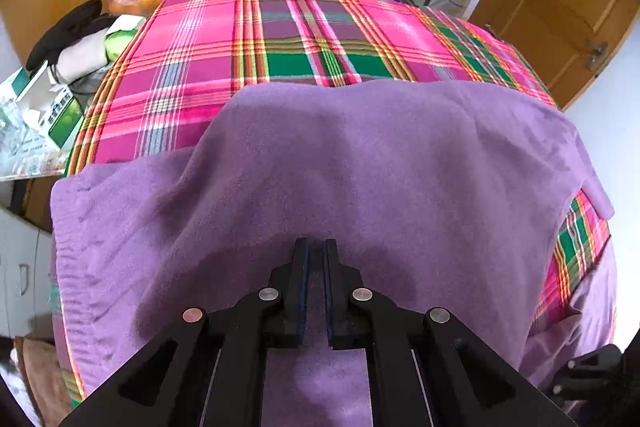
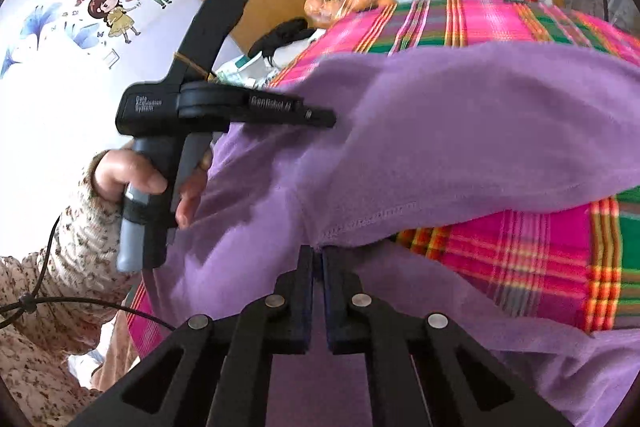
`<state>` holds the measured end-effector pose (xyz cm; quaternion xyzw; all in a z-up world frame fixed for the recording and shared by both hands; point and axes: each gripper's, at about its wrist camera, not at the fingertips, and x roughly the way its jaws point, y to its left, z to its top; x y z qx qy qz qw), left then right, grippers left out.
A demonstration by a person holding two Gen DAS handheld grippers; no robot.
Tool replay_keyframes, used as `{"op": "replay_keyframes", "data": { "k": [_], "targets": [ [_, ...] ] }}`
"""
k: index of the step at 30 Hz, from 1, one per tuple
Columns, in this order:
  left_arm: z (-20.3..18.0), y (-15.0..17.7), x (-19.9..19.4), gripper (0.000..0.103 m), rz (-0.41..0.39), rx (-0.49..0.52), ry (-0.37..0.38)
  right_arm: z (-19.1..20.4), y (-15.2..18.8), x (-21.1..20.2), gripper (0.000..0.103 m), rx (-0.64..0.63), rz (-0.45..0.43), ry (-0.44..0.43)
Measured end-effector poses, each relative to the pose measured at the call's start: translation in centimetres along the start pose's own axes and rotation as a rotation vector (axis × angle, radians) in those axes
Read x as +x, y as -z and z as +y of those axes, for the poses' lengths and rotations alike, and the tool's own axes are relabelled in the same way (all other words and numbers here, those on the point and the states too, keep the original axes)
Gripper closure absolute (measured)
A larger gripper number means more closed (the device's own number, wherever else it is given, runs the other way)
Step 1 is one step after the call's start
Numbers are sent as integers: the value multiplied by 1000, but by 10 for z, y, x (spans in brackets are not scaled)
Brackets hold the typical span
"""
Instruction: Fold clothes
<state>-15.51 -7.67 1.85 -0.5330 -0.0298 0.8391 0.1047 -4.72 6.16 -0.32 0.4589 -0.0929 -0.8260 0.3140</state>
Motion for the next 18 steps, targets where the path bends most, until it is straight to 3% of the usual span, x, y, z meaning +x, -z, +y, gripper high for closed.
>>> {"op": "replay_keyframes", "data": {
  "k": [7, 10, 18],
  "targets": [
    [-35, 12, -26, 88, -53, 80, 12, -18, 1, -30, 94, 50, -73, 29],
    [-61, 15, -35, 81, -73, 155, 16, -44, 9, -51, 93, 119, -109, 102],
    [-124, 30, -26, 80, -26, 366, -26, -122, 33, -126, 82, 296, -230, 338]
  ]
}}
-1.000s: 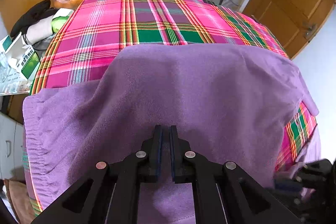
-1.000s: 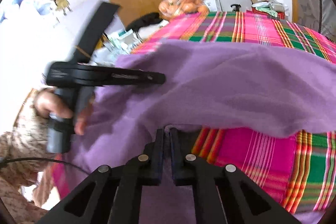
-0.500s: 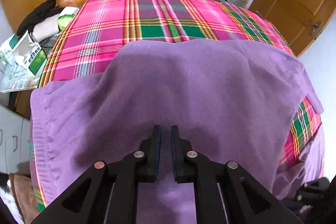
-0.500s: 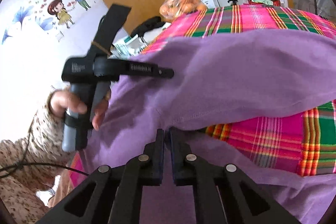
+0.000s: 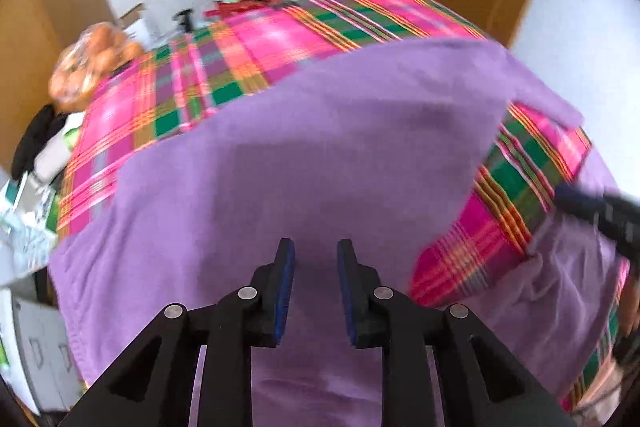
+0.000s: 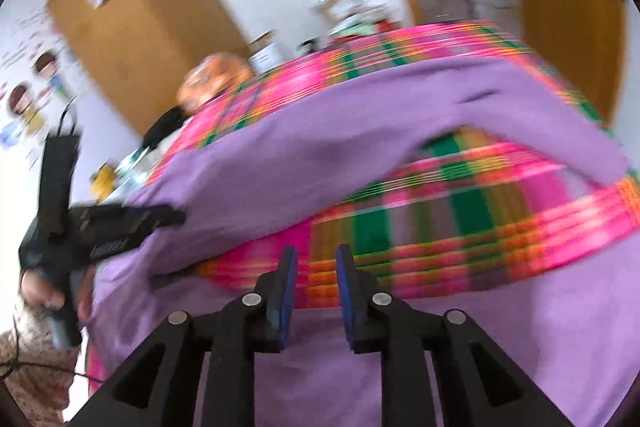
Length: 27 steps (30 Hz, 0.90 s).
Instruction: Fold clothes
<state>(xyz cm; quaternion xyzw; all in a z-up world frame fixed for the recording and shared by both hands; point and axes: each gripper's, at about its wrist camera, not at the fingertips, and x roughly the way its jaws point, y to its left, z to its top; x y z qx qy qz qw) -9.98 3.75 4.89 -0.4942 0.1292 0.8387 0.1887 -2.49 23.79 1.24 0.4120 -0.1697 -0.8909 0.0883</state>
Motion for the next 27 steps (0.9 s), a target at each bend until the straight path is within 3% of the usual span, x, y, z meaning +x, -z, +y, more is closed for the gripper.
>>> {"op": "replay_keyframes", "data": {
  "k": [4, 9, 12, 19, 27],
  "targets": [
    [-24, -1, 6, 80, 11, 75, -30, -47, -7, -17, 80, 80, -43, 105],
    [-38, -6, 14, 80, 27, 90, -40, -82, -15, -24, 76, 137, -75, 150],
    [-44, -6, 17, 80, 38, 92, -35, -91, -23, -20, 72, 116, -70, 201],
    [-55, -8, 24, 80, 46, 100, 6, -99, -38, -9, 66, 79, -53, 156],
    [-54, -3, 29, 78, 69, 75, 16, -100, -45, 3, 61, 10, -47, 219]
  ]
}}
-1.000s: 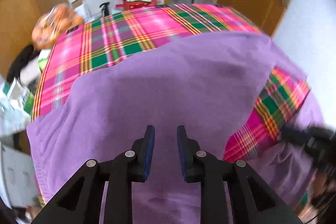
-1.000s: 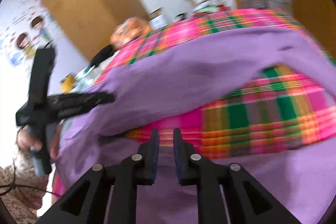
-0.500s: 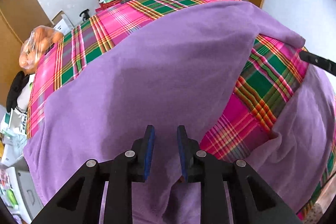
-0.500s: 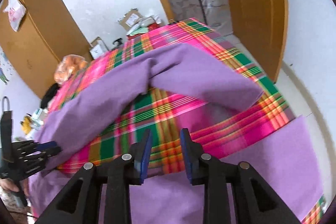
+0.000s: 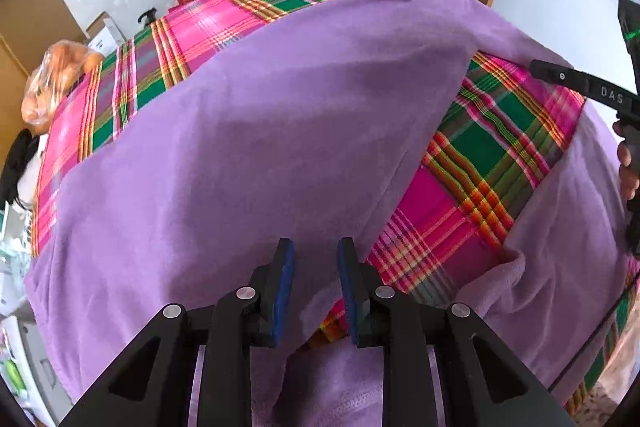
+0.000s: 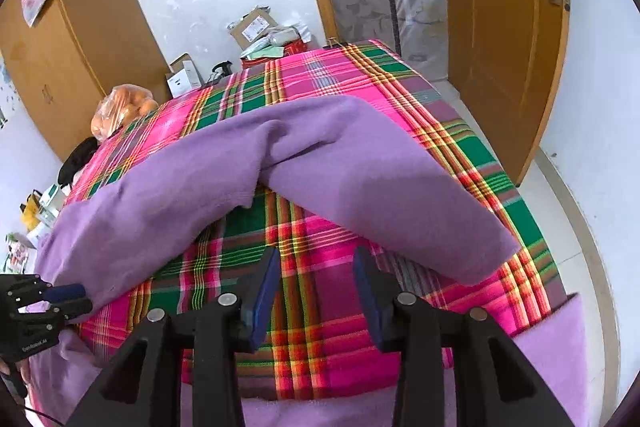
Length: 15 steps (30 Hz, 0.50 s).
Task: Fold clothes
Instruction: 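Open both grippers and release the folded garment on the bed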
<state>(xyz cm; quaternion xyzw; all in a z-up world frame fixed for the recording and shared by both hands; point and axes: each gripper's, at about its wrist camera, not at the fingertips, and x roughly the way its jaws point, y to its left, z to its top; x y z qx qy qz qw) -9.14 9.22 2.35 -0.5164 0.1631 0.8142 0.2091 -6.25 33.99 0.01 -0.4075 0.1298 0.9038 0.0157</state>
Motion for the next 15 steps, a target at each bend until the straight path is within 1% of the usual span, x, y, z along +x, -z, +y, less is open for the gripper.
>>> {"op": "replay_keyframes", "data": {
  "k": [3, 6, 8, 11, 14, 15],
  "targets": [
    [-1, -2, 1, 76, -2, -4, -1, 6, -4, 7, 61, 5, 13, -96],
    [-1, -2, 1, 72, -14, -8, -10, 11, -12, 16, 61, 28, 21, -155],
    [3, -1, 1, 62, -20, -22, -11, 11, -16, 22, 61, 29, 24, -130],
    [9, 1, 2, 60, -24, -53, 9, 10, -22, 30, 61, 32, 31, -99],
    [13, 0, 3, 60, -30, -75, 26, 4, -22, 40, 61, 68, 64, -127],
    [14, -1, 4, 60, -32, -81, 29, 2, -23, 41, 61, 78, 56, -127]
  ]
}}
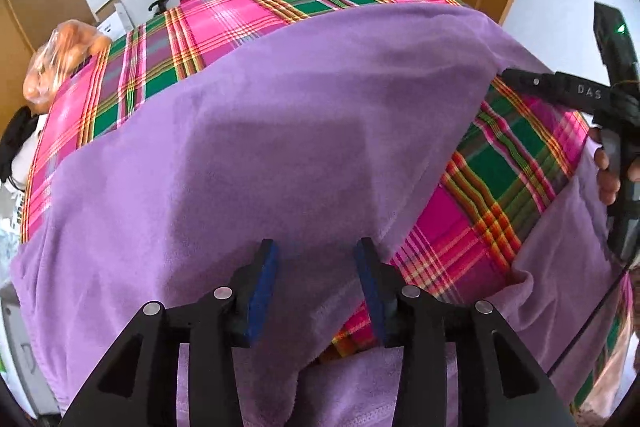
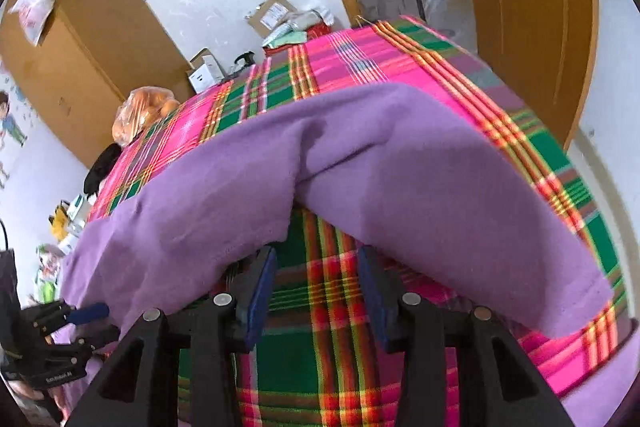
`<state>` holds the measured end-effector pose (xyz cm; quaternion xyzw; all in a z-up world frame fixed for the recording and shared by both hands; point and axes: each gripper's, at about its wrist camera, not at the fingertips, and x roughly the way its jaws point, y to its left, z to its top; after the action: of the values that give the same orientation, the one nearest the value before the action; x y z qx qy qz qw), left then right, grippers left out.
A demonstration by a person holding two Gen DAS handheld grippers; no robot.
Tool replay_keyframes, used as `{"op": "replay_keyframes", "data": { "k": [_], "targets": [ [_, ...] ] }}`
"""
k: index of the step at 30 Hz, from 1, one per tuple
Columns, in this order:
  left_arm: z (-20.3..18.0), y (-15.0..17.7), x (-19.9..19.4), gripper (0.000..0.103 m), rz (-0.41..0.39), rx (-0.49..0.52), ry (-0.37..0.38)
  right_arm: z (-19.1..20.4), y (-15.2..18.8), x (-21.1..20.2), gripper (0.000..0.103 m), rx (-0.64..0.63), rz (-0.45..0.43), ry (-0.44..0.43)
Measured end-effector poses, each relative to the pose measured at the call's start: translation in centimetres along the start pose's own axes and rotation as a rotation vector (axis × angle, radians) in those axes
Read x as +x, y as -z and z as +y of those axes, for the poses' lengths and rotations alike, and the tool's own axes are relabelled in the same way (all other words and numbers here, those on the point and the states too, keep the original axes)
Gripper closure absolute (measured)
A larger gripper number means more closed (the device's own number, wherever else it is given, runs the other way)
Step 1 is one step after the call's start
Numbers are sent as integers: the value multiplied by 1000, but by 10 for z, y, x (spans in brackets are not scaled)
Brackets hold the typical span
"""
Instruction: Fold clothes
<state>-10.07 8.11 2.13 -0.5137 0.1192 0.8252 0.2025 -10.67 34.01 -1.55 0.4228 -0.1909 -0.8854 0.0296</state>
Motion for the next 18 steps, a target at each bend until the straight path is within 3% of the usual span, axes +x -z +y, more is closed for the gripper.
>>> {"op": "replay_keyframes", "data": {
  "k": [3, 6, 11, 18],
  "targets": [
    [6, -2, 1, 60, -11, -31, 13, -2, -2, -2, 61, 0, -46, 84],
    [9, -2, 1, 68, -25, -50, 9, 2, -3, -10, 61, -61, -94, 179],
    [10, -4, 4, 71, -42, -57, -1, 24, -3, -2, 61, -259, -84, 339],
    [13, -4, 4, 70, -42, -70, 15, 36, -2, 18, 61, -361, -16, 346]
  ]
}}
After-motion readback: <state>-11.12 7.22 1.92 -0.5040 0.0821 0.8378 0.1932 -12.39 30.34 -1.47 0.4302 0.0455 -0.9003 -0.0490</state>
